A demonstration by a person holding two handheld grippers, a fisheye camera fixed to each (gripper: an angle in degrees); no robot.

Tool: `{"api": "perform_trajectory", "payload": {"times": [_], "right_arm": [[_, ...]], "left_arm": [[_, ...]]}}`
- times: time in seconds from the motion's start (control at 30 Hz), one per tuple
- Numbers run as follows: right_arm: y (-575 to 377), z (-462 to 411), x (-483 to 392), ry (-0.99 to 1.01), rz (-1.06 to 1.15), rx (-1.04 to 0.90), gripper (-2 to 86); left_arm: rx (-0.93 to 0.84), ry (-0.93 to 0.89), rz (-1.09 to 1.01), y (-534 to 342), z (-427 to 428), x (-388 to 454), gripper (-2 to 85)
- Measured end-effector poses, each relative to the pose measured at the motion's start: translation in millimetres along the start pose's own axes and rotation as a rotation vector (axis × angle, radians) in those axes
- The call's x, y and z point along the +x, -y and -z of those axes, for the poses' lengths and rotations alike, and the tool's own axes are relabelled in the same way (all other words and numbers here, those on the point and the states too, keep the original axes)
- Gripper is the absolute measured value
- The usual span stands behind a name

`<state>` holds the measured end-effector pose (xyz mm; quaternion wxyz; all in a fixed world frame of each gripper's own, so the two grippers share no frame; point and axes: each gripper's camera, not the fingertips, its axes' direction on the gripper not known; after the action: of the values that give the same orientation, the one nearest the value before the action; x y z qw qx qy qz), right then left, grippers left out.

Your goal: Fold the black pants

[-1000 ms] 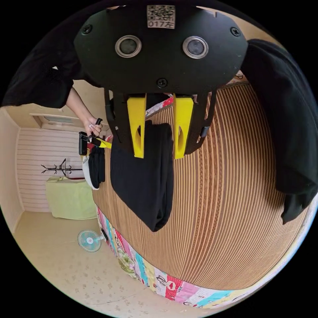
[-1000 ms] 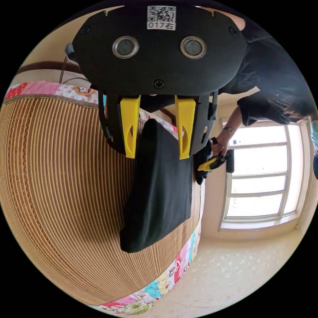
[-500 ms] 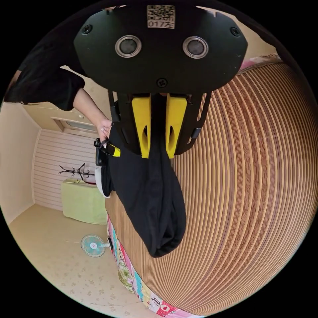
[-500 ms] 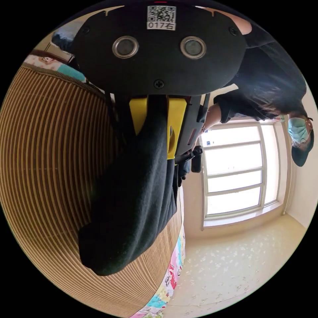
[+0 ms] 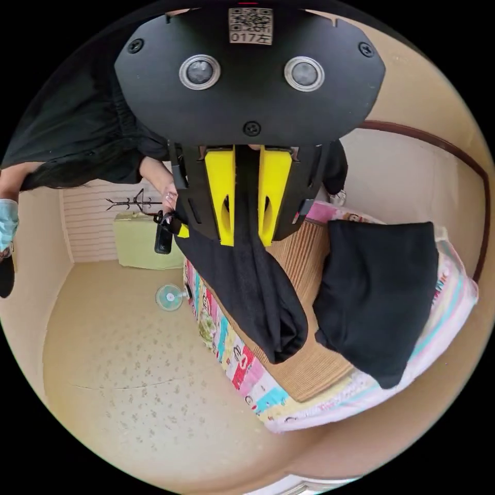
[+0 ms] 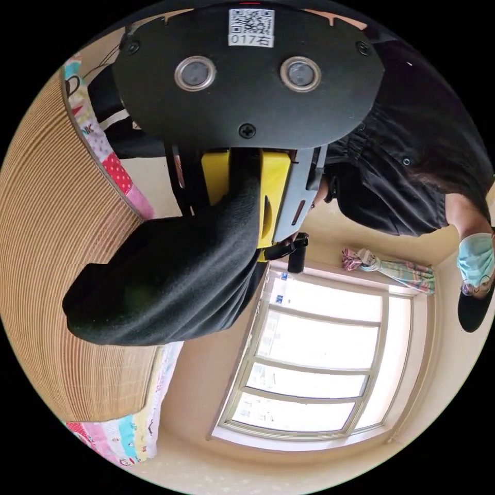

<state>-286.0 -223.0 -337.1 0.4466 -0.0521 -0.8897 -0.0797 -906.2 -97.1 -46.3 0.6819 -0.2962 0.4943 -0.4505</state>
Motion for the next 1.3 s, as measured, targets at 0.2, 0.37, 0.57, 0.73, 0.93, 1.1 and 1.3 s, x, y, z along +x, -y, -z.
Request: {"api": "perform_trajectory", "payload": {"times": [0.2,0.37,0.57,0.73,0.93,1.1,1.3], "right_arm": [[101.2,-125.9,81.0,-0.241,-0.235,-0.166,7.9],[57.5,-88.7,42.5,-0.317,-0.188,-0.186,5.7],[-53.4,49.1,-122.6,-0.931,0.086,-0.016,1.6],[-126.8,173.7,-314.5,-1.479,0.278,0.481,0.6],[-263.3,259.8,-455.6,-1.765,0.371,1.259,0.3],[-346.5,345.8,-432.5,-1.833,0.094,1.252,0.3],[-444.0,489.4,-315.7,-1.468,-0.392,1.120,1.0]], "left_arm": [[0.156,0.484,0.122,52.5,-23.3,-104.2,10.6],[-0.001,0.675,0.296,16.1,-116.9,-181.8,8.3],[0.153,0.600,0.244,-78.5,-154.8,-138.4,0.4],[0.129,0.358,-0.025,-76.0,-234.7,-65.3,-0.5],[-0.045,-0.025,-0.440,-61.2,-345.3,81.2,-0.5],[-0.127,-0.221,-0.681,-98.9,-430.7,195.5,-0.5],[-0.273,-0.450,-0.684,-137.6,-540.9,264.5,-0.4]]}}
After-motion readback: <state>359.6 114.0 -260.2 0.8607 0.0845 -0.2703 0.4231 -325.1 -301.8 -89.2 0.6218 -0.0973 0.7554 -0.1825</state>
